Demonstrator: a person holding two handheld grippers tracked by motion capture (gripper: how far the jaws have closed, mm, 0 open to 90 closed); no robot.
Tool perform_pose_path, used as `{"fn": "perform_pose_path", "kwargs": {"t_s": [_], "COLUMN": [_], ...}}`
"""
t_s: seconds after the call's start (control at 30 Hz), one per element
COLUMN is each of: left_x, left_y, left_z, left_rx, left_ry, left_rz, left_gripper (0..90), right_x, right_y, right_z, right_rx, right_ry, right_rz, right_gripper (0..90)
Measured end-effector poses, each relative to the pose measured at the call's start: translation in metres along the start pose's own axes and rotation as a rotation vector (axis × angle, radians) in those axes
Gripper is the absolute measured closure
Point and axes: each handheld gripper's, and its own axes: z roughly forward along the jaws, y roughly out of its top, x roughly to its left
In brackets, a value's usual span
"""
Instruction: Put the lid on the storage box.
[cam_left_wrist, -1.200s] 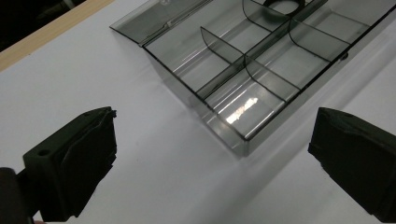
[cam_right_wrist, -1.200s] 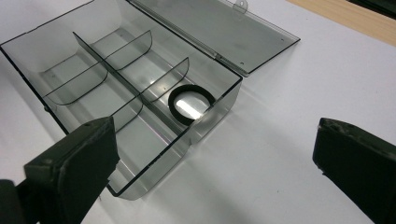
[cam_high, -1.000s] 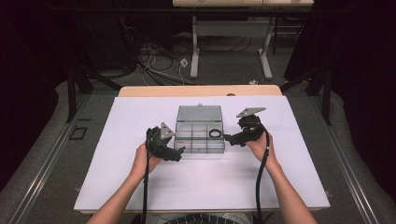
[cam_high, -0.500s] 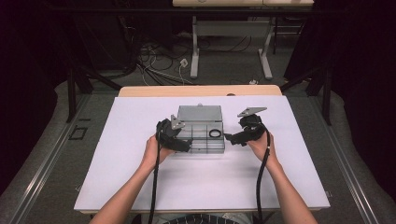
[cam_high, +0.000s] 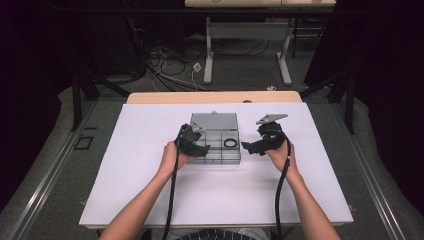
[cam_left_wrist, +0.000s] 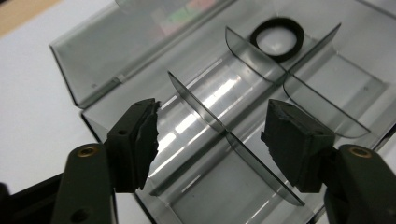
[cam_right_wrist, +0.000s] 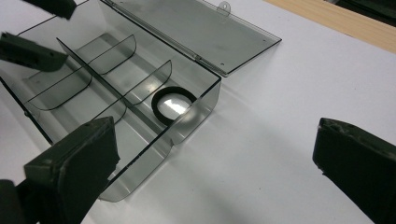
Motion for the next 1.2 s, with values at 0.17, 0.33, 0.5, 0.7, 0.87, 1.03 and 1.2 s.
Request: {"fn": "perform_pose_path", "kwargs": {"t_s": [0.17,0.33,0.5,0.7,0.87,1.03,1.2], "left_x": [-0.002,-0.004,-0.003,-0.006,-0.005,-0.007,-0.007], "left_y": [0.000,0.001,0.001,0.001,0.001,0.000,0.000], "left_z": [0.008,0.014,0.020,0.025,0.024,0.025,0.025], "left_rx": [0.046,0.068,0.085,0.086,0.084,0.085,0.080], "left_ry": [0.002,-0.010,-0.018,-0.024,-0.022,-0.013,-0.010], "left_rz": [0.009,0.018,0.023,0.033,0.033,0.034,0.035], "left_gripper": [43.9,48.1,52.4,59.1,59.9,60.1,60.1], "right_x": [0.000,0.000,0.000,-0.001,0.000,-0.001,-0.005], "right_y": [0.000,0.000,-0.001,-0.002,-0.001,-0.001,-0.001], "right_z": [0.001,0.002,0.004,0.007,0.011,0.018,0.024], "right_rx": [0.006,0.009,0.014,0.010,0.019,0.025,0.011], "right_ry": [-0.008,-0.006,-0.011,-0.010,-0.015,-0.054,-0.077], "right_rz": [0.000,0.002,0.010,0.021,0.023,0.043,0.076], "right_gripper": [0.0,0.0,0.0,0.8,5.3,15.0,36.8]}}
